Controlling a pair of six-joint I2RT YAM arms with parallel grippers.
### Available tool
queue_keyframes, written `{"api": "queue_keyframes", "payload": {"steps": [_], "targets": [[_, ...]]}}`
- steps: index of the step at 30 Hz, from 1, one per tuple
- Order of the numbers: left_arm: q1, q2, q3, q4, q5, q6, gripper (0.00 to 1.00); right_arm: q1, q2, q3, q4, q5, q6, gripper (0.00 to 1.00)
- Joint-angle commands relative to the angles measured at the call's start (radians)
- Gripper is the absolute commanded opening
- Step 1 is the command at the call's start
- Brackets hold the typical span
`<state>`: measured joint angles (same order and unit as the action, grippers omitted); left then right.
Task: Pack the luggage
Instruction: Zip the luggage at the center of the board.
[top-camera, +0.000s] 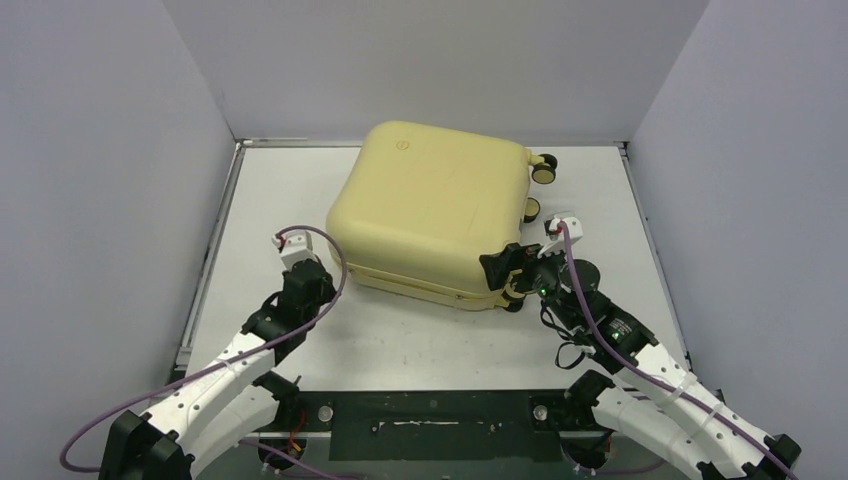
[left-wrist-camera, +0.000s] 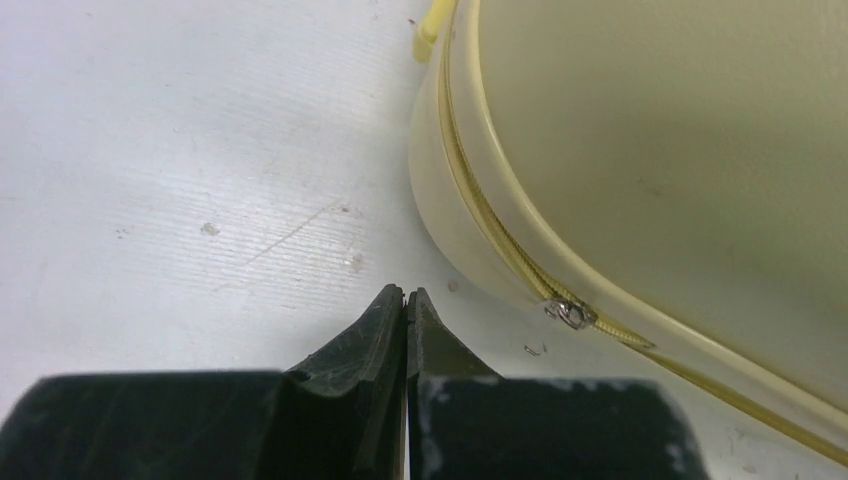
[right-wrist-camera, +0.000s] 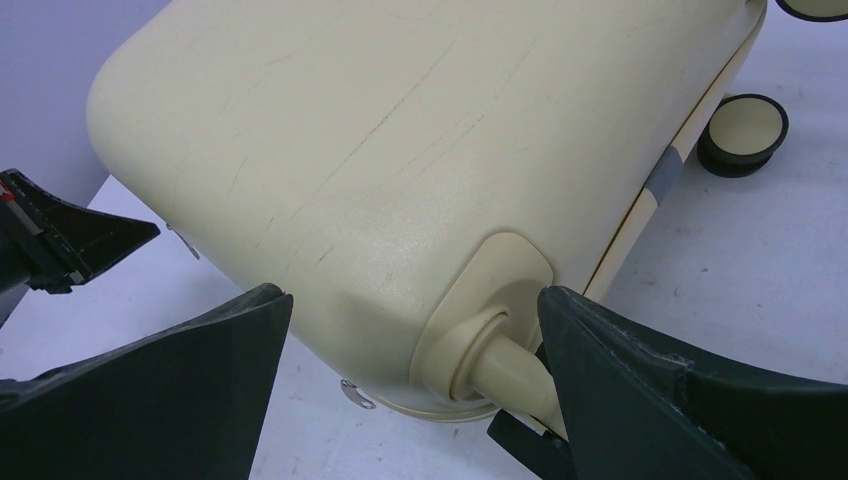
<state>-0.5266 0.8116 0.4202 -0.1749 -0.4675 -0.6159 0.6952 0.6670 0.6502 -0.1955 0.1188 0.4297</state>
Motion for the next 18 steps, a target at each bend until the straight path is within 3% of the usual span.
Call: {"api": "queue_keyframes", "payload": {"steps": [1, 6, 7, 10, 13, 14, 18], "targets": [[0.031, 0.028, 0.084, 0.005, -0.040, 0.023, 0.00, 0.005, -0.015, -0.004, 0.024, 0.009, -0.011, 1.00], [0.044, -0.018, 0.125, 0.002, 0.048, 0.124, 0.00, 0.005, -0.030, -0.001, 0.009, 0.012, -0.020, 1.00], [0.051, -0.034, 0.136, -0.004, 0.089, 0.156, 0.11, 0.005, -0.033, -0.003, 0.007, 0.013, -0.022, 1.00], [0.084, -0.058, 0.185, -0.074, 0.236, 0.231, 0.58, 0.005, -0.037, -0.006, 0.010, 0.012, -0.022, 1.00], [0.127, -0.069, 0.206, -0.133, 0.400, 0.267, 0.91, 0.006, -0.035, -0.008, 0.019, 0.005, -0.021, 1.00], [0.143, -0.071, 0.202, -0.141, 0.454, 0.270, 0.96, 0.005, -0.034, -0.009, 0.021, 0.003, -0.019, 1.00], [0.168, -0.052, 0.192, -0.114, 0.599, 0.269, 0.97, 0.006, -0.034, -0.008, 0.022, -0.007, -0.021, 1.00]]}}
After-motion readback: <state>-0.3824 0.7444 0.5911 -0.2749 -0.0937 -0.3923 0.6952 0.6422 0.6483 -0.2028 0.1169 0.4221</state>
